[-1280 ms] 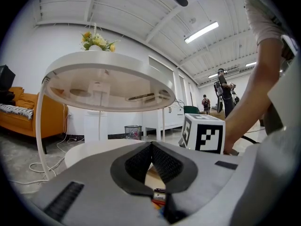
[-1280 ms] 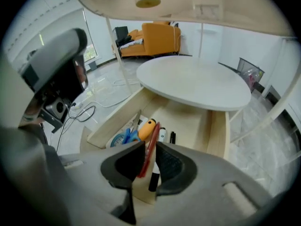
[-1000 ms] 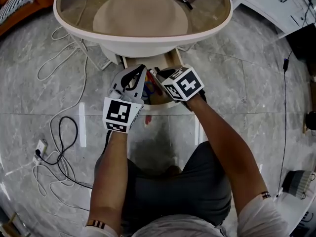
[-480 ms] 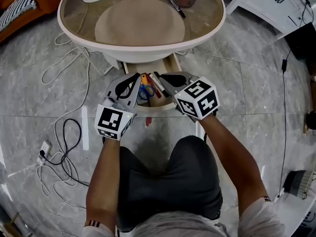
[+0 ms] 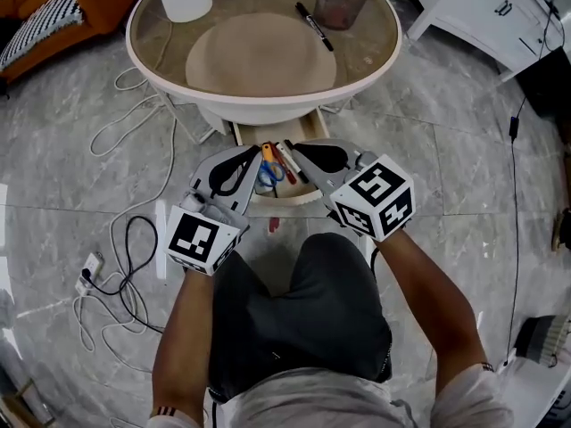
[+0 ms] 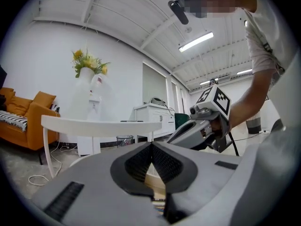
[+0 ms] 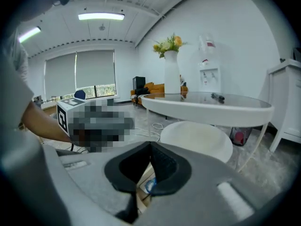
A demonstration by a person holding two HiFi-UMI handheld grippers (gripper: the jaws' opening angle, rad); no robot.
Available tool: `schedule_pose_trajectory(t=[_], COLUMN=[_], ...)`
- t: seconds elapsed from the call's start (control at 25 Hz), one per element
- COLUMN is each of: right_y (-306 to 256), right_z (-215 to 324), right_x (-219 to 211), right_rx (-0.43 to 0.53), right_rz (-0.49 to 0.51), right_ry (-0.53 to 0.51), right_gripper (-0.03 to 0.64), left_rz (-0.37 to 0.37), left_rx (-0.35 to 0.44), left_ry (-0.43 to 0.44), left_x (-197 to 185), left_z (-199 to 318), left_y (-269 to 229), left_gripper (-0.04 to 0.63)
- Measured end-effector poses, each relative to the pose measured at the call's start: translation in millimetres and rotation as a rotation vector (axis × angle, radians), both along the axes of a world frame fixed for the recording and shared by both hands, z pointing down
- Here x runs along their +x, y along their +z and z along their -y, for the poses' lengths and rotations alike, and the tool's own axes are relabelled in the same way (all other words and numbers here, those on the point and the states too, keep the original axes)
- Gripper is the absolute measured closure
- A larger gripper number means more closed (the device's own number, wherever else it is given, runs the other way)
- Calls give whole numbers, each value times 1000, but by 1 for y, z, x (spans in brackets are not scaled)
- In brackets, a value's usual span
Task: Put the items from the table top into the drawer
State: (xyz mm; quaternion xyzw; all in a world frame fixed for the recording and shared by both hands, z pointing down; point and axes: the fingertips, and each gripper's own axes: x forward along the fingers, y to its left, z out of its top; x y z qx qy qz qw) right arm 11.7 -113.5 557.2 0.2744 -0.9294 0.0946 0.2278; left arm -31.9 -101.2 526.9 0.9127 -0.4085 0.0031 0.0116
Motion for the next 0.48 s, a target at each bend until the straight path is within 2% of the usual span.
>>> schedule_pose_trajectory(t=[0.48], right_y=[-86], right_z=[-5], right_x=[-6], right_rx=[96], right_rz=[61], right_ry=[-3], right_gripper=[615], left_rz=[-6], left_rx=[56], left_ry=[21], left_x=[-6], left_z=[-4], left_y=[-69], left_gripper=[597])
